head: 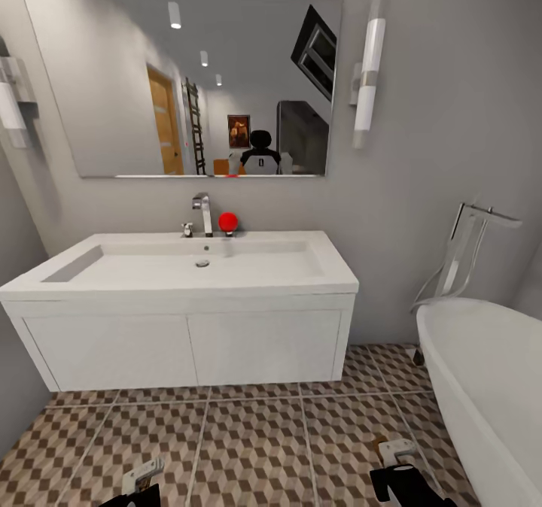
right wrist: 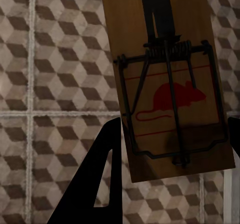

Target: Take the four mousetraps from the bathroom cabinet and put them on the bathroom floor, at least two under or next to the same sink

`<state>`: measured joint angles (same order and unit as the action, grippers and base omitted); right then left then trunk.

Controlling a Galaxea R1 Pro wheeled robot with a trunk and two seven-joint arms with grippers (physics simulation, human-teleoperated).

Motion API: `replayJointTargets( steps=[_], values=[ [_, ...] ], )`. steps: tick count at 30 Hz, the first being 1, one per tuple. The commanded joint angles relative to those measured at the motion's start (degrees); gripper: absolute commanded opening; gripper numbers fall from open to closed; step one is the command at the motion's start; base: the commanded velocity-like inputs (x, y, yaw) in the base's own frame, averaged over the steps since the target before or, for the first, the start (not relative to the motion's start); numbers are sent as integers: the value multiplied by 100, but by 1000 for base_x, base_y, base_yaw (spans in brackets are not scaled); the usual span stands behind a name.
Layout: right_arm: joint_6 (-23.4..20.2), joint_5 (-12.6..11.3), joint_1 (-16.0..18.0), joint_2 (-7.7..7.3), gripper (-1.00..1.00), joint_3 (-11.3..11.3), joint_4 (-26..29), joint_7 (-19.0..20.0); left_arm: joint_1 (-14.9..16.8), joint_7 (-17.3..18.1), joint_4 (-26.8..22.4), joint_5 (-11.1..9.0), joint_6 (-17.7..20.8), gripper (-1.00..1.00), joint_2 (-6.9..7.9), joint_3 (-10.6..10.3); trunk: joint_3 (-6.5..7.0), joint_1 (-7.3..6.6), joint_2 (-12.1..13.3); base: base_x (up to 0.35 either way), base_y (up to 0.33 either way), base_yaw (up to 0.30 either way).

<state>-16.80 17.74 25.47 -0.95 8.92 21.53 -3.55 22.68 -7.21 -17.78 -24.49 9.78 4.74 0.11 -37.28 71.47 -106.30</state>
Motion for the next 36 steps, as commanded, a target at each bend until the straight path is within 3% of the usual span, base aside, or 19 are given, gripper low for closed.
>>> replayJointTargets(
  steps=[1, 36],
  values=[
    [-25, 36, 2, 2, -100, 31, 9, 21, 0, -14, -12, -12, 41, -100, 0, 0, -24, 22, -44, 0, 0, 0],
    [-17, 32, 4, 17, -100, 48, 9, -36, 0, -8, -40, 5, -12, -100, 6, -28, -581, 703, -1288, 0, 0, 0]
  ],
)
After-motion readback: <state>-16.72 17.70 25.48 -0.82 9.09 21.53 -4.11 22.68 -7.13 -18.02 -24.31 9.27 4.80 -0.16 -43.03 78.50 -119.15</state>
